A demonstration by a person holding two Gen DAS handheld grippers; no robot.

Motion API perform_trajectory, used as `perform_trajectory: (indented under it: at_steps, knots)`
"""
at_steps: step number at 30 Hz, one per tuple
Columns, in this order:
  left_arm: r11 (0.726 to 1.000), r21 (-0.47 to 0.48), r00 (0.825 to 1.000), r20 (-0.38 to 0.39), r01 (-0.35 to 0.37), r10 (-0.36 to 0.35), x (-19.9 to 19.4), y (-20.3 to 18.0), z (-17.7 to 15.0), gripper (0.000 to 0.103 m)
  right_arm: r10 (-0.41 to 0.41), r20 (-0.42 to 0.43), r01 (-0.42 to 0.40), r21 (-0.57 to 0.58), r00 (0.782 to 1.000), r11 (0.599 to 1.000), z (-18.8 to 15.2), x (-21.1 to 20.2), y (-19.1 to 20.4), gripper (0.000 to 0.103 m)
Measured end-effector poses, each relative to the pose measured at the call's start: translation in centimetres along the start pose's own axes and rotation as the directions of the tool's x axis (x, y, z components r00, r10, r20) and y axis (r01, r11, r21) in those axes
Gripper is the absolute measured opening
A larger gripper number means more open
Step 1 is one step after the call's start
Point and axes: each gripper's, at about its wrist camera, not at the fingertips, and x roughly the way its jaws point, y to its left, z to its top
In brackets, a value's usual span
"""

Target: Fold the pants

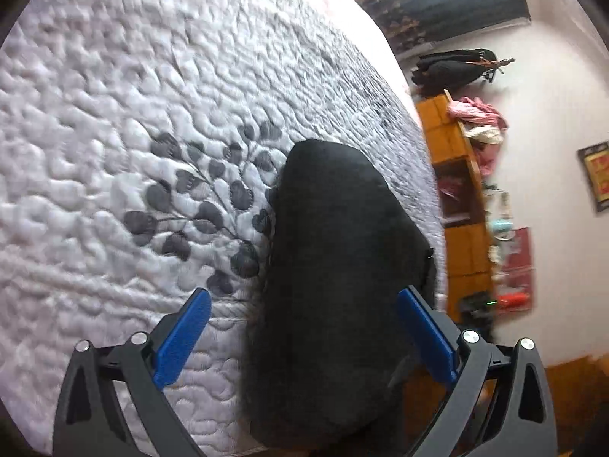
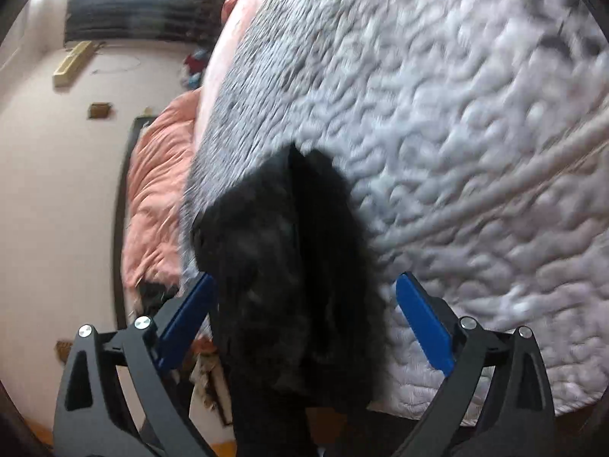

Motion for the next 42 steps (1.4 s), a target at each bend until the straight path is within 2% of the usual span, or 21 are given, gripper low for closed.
perform_trajectory:
  at_steps: [2,4,8,13,18,21,23,25,27,29,30,31,32,34,37,39,42]
  knots:
    - [0.998,-0.013,0.996,-0.055,0.065,-0.065,1.1,1.0,0.9,0.099,0.017,-0.015,-0.017,-0.008,1.0,1.0,-0.5,0.8,-0.6,0.096]
    - [0.997,-0.012,0.994,-0.072,0.077,-0.078,1.8,1.7,1.3,0.099,0.053,-0.032,-0.053,0.01,0.998,0.999,-1.0,1.8,-1.2,0.097]
    - [0.994,-0.024,0.987,-0.118,0.105,-0.108,3.5,2.8,1.9,0.099,0.072,-0.056,-0.07,0.029,0.996,0.997,-1.4,2.9,-1.9,0.097]
    - [0.984,-0.016,0.971,-0.161,0.176,-0.176,5.7,2.2,1.8,0.099,0.086,-0.062,-0.084,0.038,0.994,0.996,-1.2,3.3,-2.1,0.098]
    - [0.978,-0.002,0.956,-0.214,0.207,-0.202,7.9,1.5,1.6,0.099,0.088,-0.083,-0.087,0.024,0.993,0.996,-1.2,4.5,-1.5,0.101]
    - [0.967,-0.015,0.937,-0.242,0.256,-0.252,8.6,0.7,1.4,0.099,0.098,-0.106,-0.097,0.012,0.99,0.995,-1.2,5.4,-0.5,0.101]
    - [0.965,-0.004,0.931,-0.261,0.263,-0.255,8.9,0.2,1.1,0.099,0.102,-0.121,-0.103,0.003,0.987,0.995,-1.1,6.1,0.1,0.101]
    - [0.97,0.007,0.93,-0.287,0.243,-0.231,9.7,-0.2,0.9,0.099,0.091,-0.134,-0.093,-0.005,0.987,0.996,-0.9,6.8,0.2,0.101]
    - [0.974,0.016,0.937,-0.277,0.226,-0.213,9.9,-0.4,0.8,0.099,0.089,-0.136,-0.091,-0.009,0.987,0.996,-0.9,7.1,0.3,0.101]
    - [0.976,0.008,0.945,-0.253,0.216,-0.207,9.9,-0.7,0.7,0.087,0.09,-0.135,-0.093,-0.017,0.987,0.996,-0.9,7.2,0.6,0.101]
    - [0.979,0.007,0.946,-0.259,0.202,-0.193,10.0,-0.8,0.7,0.074,0.085,-0.136,-0.09,-0.026,0.987,0.996,-1.0,7.3,0.7,0.099]
    - [0.981,-0.002,0.947,-0.26,0.193,-0.187,10.0,-0.5,0.8,0.068,0.074,-0.144,-0.081,-0.043,0.987,0.996,-1.1,7.5,1.0,0.094]
    - [0.982,-0.004,0.948,-0.258,0.191,-0.185,9.9,-0.5,0.8,0.065,0.061,-0.151,-0.069,-0.052,0.987,0.996,-1.3,7.5,1.3,0.089]
    - [0.984,0.0,0.954,-0.244,0.177,-0.172,9.4,-0.7,0.9,0.056,0.05,-0.153,-0.06,-0.059,0.987,0.996,-1.5,7.7,1.6,0.07]
    - [0.987,0.026,0.966,-0.213,0.157,-0.148,9.0,-1.3,0.9,0.044,0.048,-0.129,-0.06,-0.086,0.991,0.994,-1.7,7.2,2.7,0.051]
    - [0.988,0.041,0.971,-0.195,0.147,-0.136,8.2,-2.1,1.0,0.038,0.054,-0.118,-0.067,-0.116,0.992,0.991,-1.8,6.7,4.3,0.044]
    - [0.99,0.053,0.98,-0.161,0.13,-0.12,6.6,-3.1,1.7,0.034,0.039,-0.117,-0.058,-0.164,0.992,0.985,-1.5,6.7,6.8,0.042]
